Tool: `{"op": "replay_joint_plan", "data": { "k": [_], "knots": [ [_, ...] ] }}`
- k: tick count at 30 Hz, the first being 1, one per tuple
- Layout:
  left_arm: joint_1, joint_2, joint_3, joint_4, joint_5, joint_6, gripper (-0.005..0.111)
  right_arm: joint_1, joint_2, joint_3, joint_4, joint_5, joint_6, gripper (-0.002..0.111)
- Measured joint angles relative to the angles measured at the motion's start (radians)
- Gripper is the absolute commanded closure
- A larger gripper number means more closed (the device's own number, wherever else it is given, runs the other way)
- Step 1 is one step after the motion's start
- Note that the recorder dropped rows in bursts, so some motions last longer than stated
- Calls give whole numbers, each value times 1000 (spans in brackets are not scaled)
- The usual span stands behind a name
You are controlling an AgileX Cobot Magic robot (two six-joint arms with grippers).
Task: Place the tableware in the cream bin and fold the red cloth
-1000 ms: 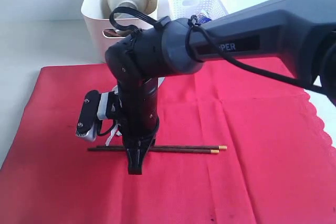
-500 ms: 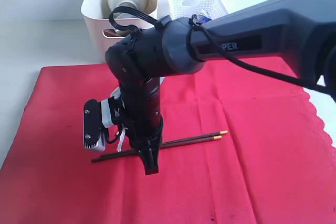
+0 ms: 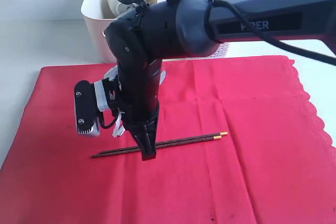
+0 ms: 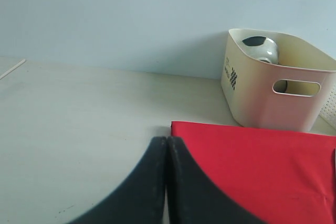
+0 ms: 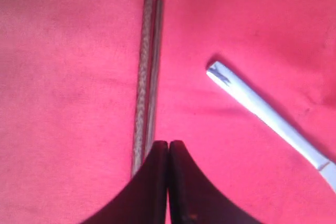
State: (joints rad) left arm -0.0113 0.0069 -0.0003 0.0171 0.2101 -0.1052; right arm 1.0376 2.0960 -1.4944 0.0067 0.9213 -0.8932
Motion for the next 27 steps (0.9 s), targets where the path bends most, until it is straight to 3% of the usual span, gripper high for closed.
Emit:
{"op": "replay_joint_plan", "data": {
  "k": [9,12,17,23,27],
  "knots": [
    [0,0,0,0,0,0,104,0,17,0,32,41,61,63],
    [0,0,0,0,0,0,104,0,51,0,50,47,63,56],
    [0,0,0,0,0,0,104,0,101,-2,54,51,47,65],
    [0,0,0,0,0,0,104,0,107,-8,50,50,10,108],
    [0,0,0,0,0,0,104,0,107,-8,51,52,-12,108]
  ]
}}
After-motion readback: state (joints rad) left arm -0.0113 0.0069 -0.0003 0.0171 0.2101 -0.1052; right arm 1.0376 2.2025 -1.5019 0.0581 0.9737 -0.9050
